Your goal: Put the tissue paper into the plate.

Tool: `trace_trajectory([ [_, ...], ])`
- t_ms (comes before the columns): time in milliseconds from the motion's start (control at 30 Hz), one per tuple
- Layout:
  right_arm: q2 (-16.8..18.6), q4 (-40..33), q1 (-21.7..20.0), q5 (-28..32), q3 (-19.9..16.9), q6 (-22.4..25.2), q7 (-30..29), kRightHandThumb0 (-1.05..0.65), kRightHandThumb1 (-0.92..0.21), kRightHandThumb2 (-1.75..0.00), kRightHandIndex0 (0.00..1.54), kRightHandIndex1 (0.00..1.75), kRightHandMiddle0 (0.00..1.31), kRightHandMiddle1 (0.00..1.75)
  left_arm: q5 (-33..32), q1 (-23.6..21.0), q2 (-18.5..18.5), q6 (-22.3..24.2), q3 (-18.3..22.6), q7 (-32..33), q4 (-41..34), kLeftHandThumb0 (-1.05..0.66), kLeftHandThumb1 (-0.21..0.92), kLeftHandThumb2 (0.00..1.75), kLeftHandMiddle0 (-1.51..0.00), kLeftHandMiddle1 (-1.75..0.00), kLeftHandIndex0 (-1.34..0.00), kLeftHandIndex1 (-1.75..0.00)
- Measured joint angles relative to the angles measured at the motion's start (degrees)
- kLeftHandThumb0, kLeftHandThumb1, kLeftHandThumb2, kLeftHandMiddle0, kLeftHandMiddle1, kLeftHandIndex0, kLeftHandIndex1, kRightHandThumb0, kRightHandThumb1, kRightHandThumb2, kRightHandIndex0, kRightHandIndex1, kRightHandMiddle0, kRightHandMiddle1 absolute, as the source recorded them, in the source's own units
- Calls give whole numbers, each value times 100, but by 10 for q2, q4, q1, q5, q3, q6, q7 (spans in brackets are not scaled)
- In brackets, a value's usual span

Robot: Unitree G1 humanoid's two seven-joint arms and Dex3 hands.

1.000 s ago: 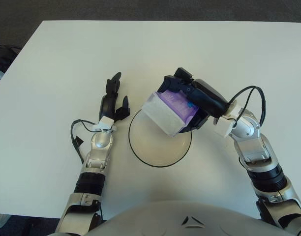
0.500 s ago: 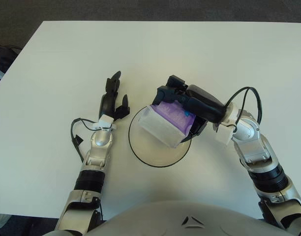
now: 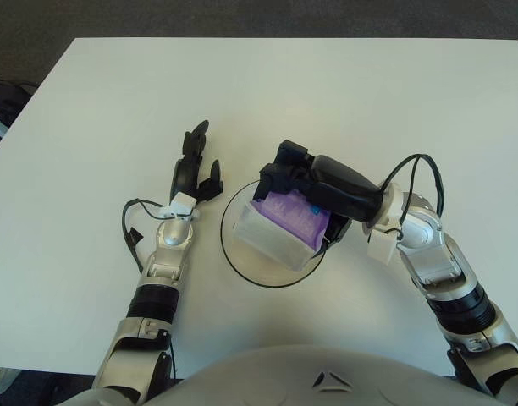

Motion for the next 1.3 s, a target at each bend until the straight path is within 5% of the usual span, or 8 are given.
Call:
trace_trajectory([
  [1133,9,6,-4,-42,14,-28,-11,48,-26,-138,65,175,77,175,18,13,-6,10,0,7,-20,-76,92,89,-30,-4,0,-60],
  [1167,14,8,-4,-48,14,-28,-16,31,-23,-142,66,175,69,173,18,12,-6,8,-1,7,-19,-76,92,89,-30,-4,0,-60],
  [1300,31,19,-7,-71,14,-33,-41,8,-29,-132,59,175,56,165,18,10,-6,4,-1,7,-14,-76,92,89,-30,-4,0,-61],
])
